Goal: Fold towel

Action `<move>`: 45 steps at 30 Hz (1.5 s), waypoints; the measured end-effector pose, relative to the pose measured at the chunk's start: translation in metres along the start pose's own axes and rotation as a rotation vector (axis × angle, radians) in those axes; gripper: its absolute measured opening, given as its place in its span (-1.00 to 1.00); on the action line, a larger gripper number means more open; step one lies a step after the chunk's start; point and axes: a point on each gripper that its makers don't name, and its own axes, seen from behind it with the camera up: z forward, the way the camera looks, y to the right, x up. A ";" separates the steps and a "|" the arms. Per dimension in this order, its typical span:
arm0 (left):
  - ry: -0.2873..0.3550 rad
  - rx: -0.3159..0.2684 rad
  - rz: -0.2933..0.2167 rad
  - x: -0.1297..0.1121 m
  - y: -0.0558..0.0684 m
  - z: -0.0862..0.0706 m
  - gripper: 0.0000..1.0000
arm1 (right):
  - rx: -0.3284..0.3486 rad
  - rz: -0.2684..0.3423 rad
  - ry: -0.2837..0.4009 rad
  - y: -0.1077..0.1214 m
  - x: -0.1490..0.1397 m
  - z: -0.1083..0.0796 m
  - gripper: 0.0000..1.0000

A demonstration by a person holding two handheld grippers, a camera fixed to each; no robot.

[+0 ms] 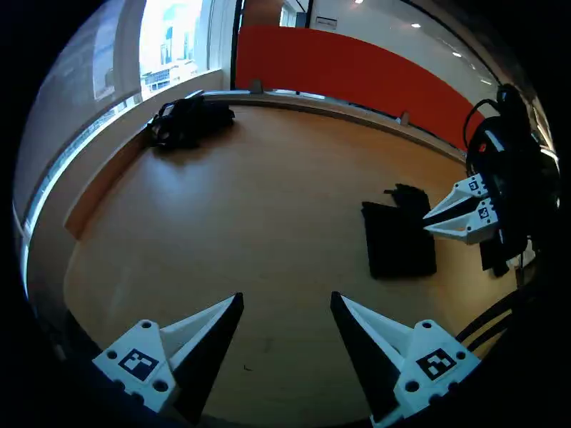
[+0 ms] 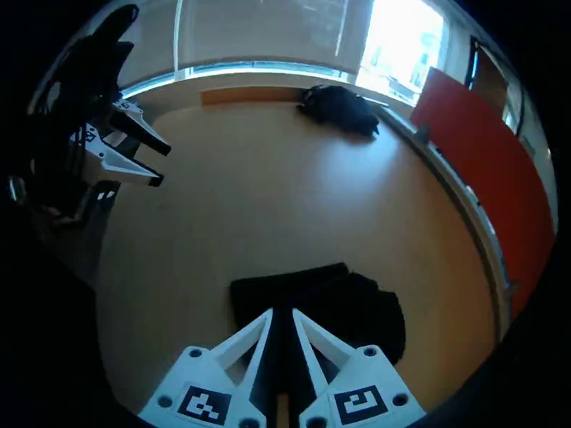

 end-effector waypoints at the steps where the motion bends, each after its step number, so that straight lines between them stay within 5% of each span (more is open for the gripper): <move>1: 0.000 0.003 -0.006 -0.001 0.000 0.000 0.81 | 0.018 0.000 -0.010 -0.005 -0.002 0.008 -0.93; 5: 0.000 0.009 -0.023 -0.006 -0.001 -0.001 0.81 | 0.066 0.012 -0.049 -0.020 -0.013 0.034 -0.93; 9: 0.000 0.010 -0.029 -0.009 -0.001 -0.002 0.81 | 0.075 0.029 -0.059 -0.022 -0.018 0.040 -0.93; 16: -0.006 0.003 -0.030 -0.011 0.002 0.000 0.81 | 0.070 0.051 -0.060 -0.019 -0.020 0.036 -0.76; 22: -0.007 0.000 -0.022 -0.010 0.004 0.001 0.81 | 0.056 0.063 -0.058 -0.016 -0.022 0.032 -0.30; 36: -0.007 -0.005 -0.022 -0.008 0.008 0.002 0.81 | 0.024 0.098 -0.054 -0.016 -0.035 0.017 0.01; 45: -0.010 -0.012 -0.016 -0.008 0.010 0.003 0.81 | -0.027 0.164 -0.070 -0.017 -0.066 0.000 0.03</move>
